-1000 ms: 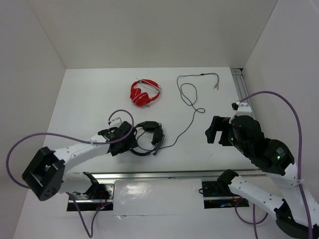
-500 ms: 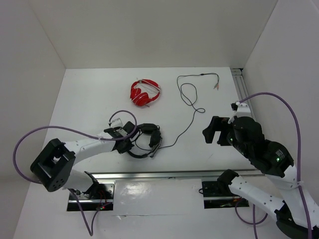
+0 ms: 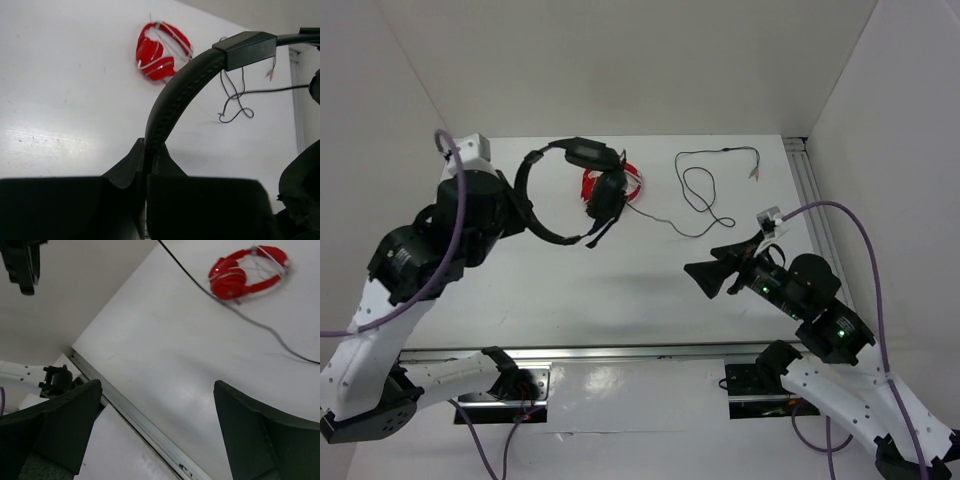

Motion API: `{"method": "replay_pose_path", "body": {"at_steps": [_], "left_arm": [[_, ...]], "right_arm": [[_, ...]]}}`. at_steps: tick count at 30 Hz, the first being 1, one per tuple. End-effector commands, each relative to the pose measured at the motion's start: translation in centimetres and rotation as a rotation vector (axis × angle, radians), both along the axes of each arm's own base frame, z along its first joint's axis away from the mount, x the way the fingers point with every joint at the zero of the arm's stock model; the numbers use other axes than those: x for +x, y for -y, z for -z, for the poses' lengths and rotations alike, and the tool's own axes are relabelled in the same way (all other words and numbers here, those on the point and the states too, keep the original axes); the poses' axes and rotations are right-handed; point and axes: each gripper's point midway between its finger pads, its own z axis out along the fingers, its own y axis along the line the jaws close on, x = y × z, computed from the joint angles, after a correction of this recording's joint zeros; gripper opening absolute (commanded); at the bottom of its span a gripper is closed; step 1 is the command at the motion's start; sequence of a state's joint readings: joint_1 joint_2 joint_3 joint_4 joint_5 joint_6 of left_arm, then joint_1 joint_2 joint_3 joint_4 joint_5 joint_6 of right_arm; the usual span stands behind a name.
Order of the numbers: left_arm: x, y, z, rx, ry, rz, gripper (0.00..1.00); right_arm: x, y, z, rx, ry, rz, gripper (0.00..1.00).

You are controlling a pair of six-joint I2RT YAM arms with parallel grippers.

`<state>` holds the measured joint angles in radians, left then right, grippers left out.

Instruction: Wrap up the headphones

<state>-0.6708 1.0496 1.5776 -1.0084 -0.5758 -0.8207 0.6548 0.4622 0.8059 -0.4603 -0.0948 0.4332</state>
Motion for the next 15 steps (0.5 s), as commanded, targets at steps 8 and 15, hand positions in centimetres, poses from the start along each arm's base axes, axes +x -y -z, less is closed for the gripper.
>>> {"method": "replay_pose_path", "body": {"at_steps": [8,15], "left_arm": [[-3.1,-1.7,-7.0,0.081,0.069,0.150,0.00],[-4.1,-1.4,-7.0,0.053,0.054,0.189,0.00]], "right_arm": [[2.5,-9.0,2.6,0.025,0.196,-0.306,1.00],[5.2,-13.3,6.6,-0.242,0.222,-0.133,0.97]]}}
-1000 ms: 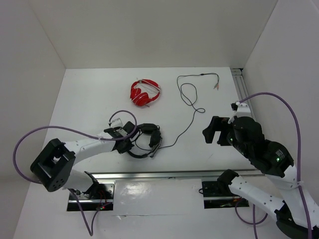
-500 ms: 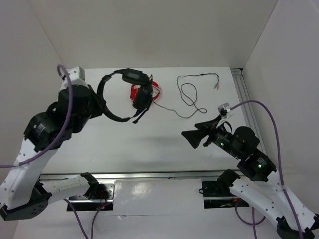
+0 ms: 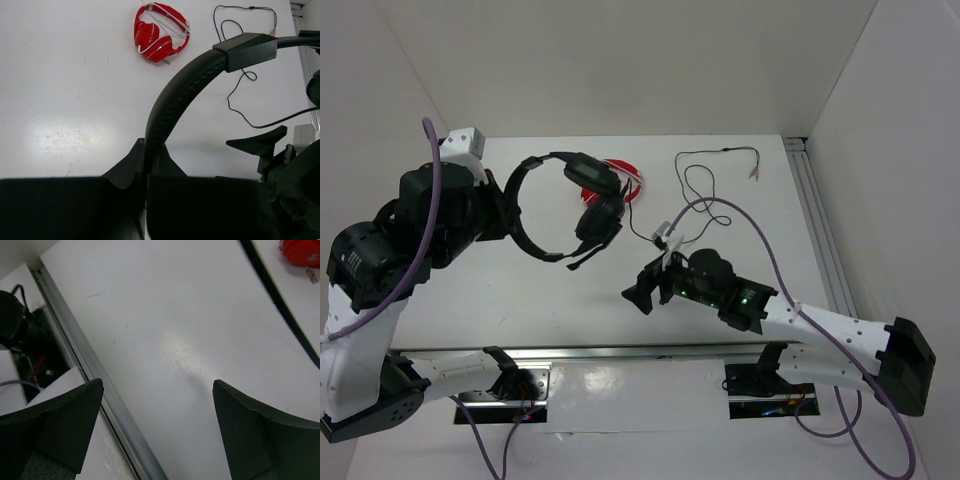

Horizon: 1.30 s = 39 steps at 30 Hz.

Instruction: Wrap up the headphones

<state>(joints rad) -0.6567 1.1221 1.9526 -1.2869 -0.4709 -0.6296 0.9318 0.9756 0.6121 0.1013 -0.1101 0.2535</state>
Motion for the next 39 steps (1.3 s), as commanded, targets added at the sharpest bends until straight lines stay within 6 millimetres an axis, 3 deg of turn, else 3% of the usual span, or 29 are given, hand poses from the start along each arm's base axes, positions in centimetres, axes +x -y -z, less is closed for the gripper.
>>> {"method": "replay_pose_path", "body": {"at_steps": [1,7,13,20,24,32,33,34,35,39], "left_arm": [[-0.4,0.4,-1.6,-0.063,0.044,0.030,0.00],[-1.0,0.0,-1.1,-0.054,0.024,0.029,0.00],[-1.2,-0.5,-0.6,-0.031,0.006,0.015,0.00],[-1.7,1.0,-0.4,-0.072,-0.013,0.094,0.00],[-1.9,1.1,-0.4,-0.081,-0.008,0.102,0.00],[-2.4,1.1,-0.7,-0.094,-0.005,0.120,0.00],[-2.7,0.9,-0.9,-0.100,0.003,0.120,0.00],[-2.8,1.1,-0.9,-0.105,0.000,0.131,0.00],[-2.7,1.2,-1.1,-0.111,0.009,0.132,0.00],[-2.4,1.1,-0.5,-0.093,-0.005,0.117,0.00]], "right_arm": [[2.4,-1.2,-5.0,0.019,0.237,0.163,0.97],[2.3,-0.6,-6.2,-0.019,0.343,0.312,0.93],[1.0,0.1,-7.4,0.027,0.383,0.286,0.93],[3.2,-0.8,-8.6,-0.050,0.463,0.315,0.93],[5.8,-0.4,-8.5,-0.073,0.468,0.338,0.90],[8.2,1.0,-8.3,0.007,0.433,0.297,0.50],[8.0,0.7,-8.6,0.032,0.429,0.274,0.38],[8.2,0.7,-8.9,0.047,0.428,0.277,0.09],[8.3,0.9,-8.5,0.050,0.417,0.290,0.02],[8.2,1.3,-8.1,0.055,0.410,0.304,0.00]]}}
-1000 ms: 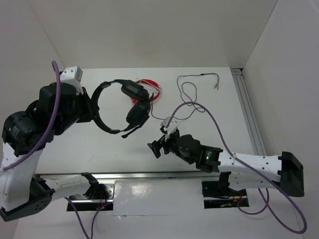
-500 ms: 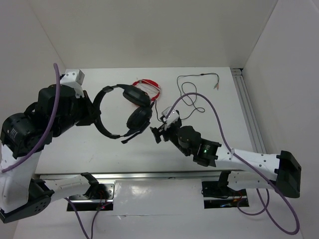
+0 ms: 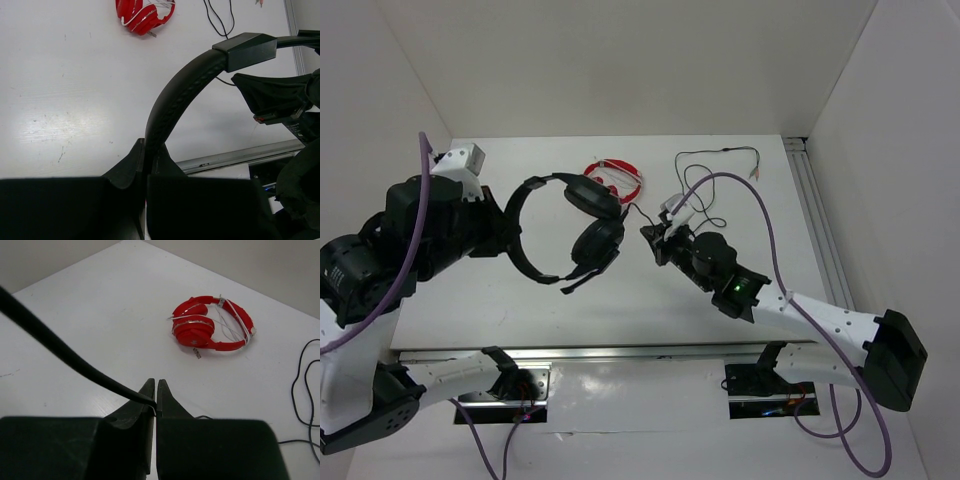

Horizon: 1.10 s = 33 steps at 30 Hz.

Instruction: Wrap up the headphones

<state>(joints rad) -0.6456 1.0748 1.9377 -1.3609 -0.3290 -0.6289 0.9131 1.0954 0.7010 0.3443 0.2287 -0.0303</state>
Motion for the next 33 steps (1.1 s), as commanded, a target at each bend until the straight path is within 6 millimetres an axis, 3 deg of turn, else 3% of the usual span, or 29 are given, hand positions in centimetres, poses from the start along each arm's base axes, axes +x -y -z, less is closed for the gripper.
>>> {"method": "replay_pose_path", "body": {"at_steps": [1,4,8,10,11,13,14,15,16,18,21,23,28,31,33], "left_arm": [[0.7,0.5,-1.5,-0.055,0.065,-0.005,0.00],[1.5,-0.7,-0.2,0.031,0.062,-0.050,0.00],[2.8,-2.3,3.2,0.182,0.021,-0.123,0.00],[3.7,-3.4,4.3,0.252,0.025,-0.186,0.00],[4.0,-3.5,5.0,0.291,0.020,-0.186,0.00],[4.5,-3.8,6.4,0.321,0.002,-0.218,0.00],[4.5,-4.0,6.6,0.332,-0.001,-0.225,0.00],[4.8,-3.8,7.2,0.338,-0.008,-0.223,0.00],[4.9,-3.8,7.5,0.354,-0.012,-0.215,0.00],[5.3,-2.6,8.8,0.385,-0.026,-0.152,0.00],[5.2,0.9,10.6,0.359,-0.048,0.046,0.00],[4.4,3.7,11.6,0.339,-0.063,0.193,0.00],[1.4,9.8,13.2,0.374,-0.063,0.496,0.00],[2.1,9.4,14.3,0.484,-0.072,0.413,0.00],[3.1,7.5,14.5,0.566,-0.071,0.293,0.00]], "right_arm": [[-0.6,-0.1,-2.8,0.103,0.050,-0.020,0.00],[-1.6,1.5,-3.7,0.132,0.057,0.032,0.00],[-2.8,4.5,-5.2,0.130,0.048,0.152,0.00],[-3.2,6.1,-7.2,0.152,0.057,0.205,0.00],[-3.6,6.0,-6.6,0.107,0.035,0.197,0.00],[-4.2,6.1,-8.4,0.102,0.045,0.175,0.00],[-4.8,5.4,-7.5,0.035,0.026,0.128,0.00],[-5.0,5.2,-8.8,0.033,0.033,0.106,0.00],[-5.1,4.6,-8.5,0.006,0.020,0.081,0.00],[-5.9,3.8,-8.0,-0.072,0.010,0.002,0.00],[-6.5,3.3,-8.5,-0.124,0.011,-0.055,0.00],[-6.9,3.3,-9.5,-0.127,0.022,-0.083,0.00],[-7.9,3.2,-9.5,-0.197,0.001,-0.134,0.00],[-8.0,3.5,-9.6,-0.216,-0.011,-0.135,0.00],[-7.9,4.5,-10.1,-0.206,-0.001,-0.103,0.00]]}}
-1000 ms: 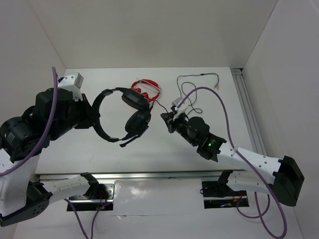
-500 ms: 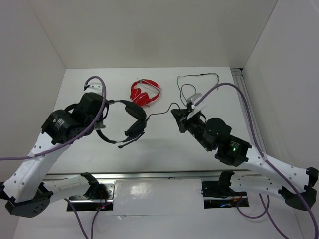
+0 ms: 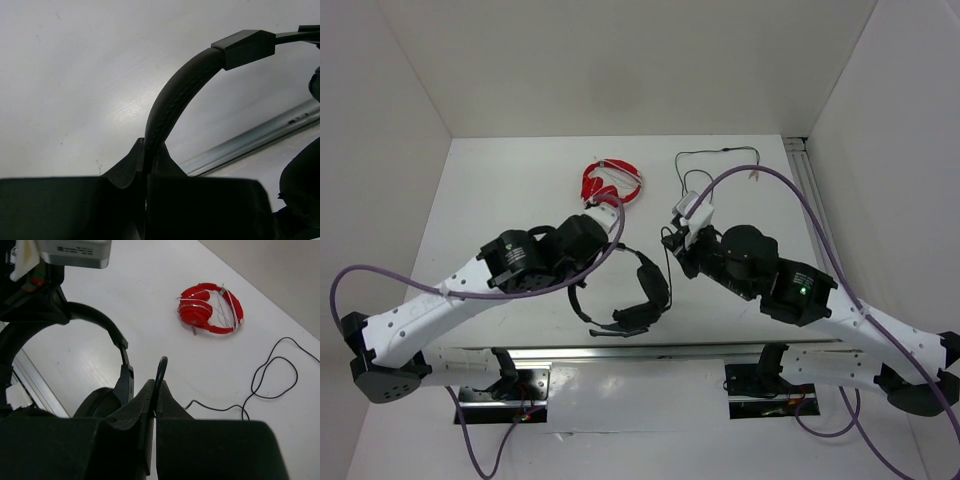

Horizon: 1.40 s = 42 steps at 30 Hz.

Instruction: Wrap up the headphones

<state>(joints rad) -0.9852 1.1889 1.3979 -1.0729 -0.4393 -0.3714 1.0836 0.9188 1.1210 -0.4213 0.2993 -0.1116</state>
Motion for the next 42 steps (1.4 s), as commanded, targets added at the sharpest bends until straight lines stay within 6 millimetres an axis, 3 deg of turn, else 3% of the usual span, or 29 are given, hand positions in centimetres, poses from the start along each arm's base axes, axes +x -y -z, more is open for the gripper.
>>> {"method": "replay_pose_path", "body": {"at_steps": [1,8,13,15,16,18,21,22,23,25,27,28,33,34,35,38,40,42], "left_arm": [[1.8,-1.4,-1.7,0.037,0.104,-0.128,0.00],[2.6,-5.5,-3.6,0.024,0.151,-0.386,0.00],[1.7,-9.2,-6.6,-0.202,0.168,-0.615,0.00],[1.5,-9.7,-8.0,-0.331,0.184,-0.673,0.00],[0.8,-10.0,-9.0,-0.410,0.191,-0.670,0.00],[0.5,-9.8,-10.3,-0.529,0.197,-0.682,0.00],[-0.7,-8.6,-11.2,-0.646,0.148,-0.629,0.00],[-0.9,-7.4,-11.6,-0.685,0.118,-0.589,0.00],[-1.1,-7.0,-11.2,-0.691,0.094,-0.583,0.00],[-1.4,-5.9,-10.6,-0.719,0.038,-0.572,0.00],[-1.3,-5.0,-9.9,-0.765,0.007,-0.582,0.00],[-1.5,-4.9,-10.0,-0.797,0.003,-0.579,0.00],[-2.1,-4.4,-10.6,-0.964,-0.039,-0.626,0.00],[-2.1,-3.9,-11.1,-1.002,-0.048,-0.613,0.00],[-2.3,-3.8,-11.3,-1.036,-0.057,-0.614,0.00],[-2.4,-3.2,-11.9,-1.085,-0.074,-0.603,0.00],[-2.1,-2.9,-12.0,-1.094,-0.079,-0.611,0.00],[-1.8,-2.6,-12.0,-1.093,-0.079,-0.611,0.00]], "right_arm": [[-0.3,1.5,-1.6,0.000,0.031,0.018,0.00],[1.7,4.4,-2.5,0.073,0.071,0.232,0.00],[3.5,2.3,1.7,-0.017,0.009,0.299,0.00],[4.1,1.8,2.9,-0.009,0.008,0.328,0.00],[4.3,1.2,2.5,0.044,0.015,0.330,0.00],[4.6,0.5,3.9,0.057,0.007,0.298,0.00],[4.8,-1.5,3.7,0.126,0.003,0.193,0.00],[4.9,-2.1,4.7,0.127,-0.012,0.175,0.00],[4.6,-3.3,4.4,0.161,-0.007,0.119,0.00],[4.4,-4.0,5.4,0.176,-0.009,0.074,0.00],[3.7,-5.2,5.0,0.240,0.005,0.005,0.02],[3.4,-5.4,6.2,0.235,-0.002,-0.014,0.03],[2.1,-6.9,6.7,0.382,-0.015,-0.105,0.03],[2.1,-6.9,8.5,0.373,-0.034,-0.102,0.05],[2.5,-6.8,7.8,0.438,-0.018,-0.075,0.06],[2.8,-7.2,9.5,0.467,-0.040,-0.065,0.16],[3.1,-7.7,9.3,0.495,-0.035,-0.068,0.20],[3.3,-8.6,10.0,0.496,-0.046,-0.079,0.30]]}}
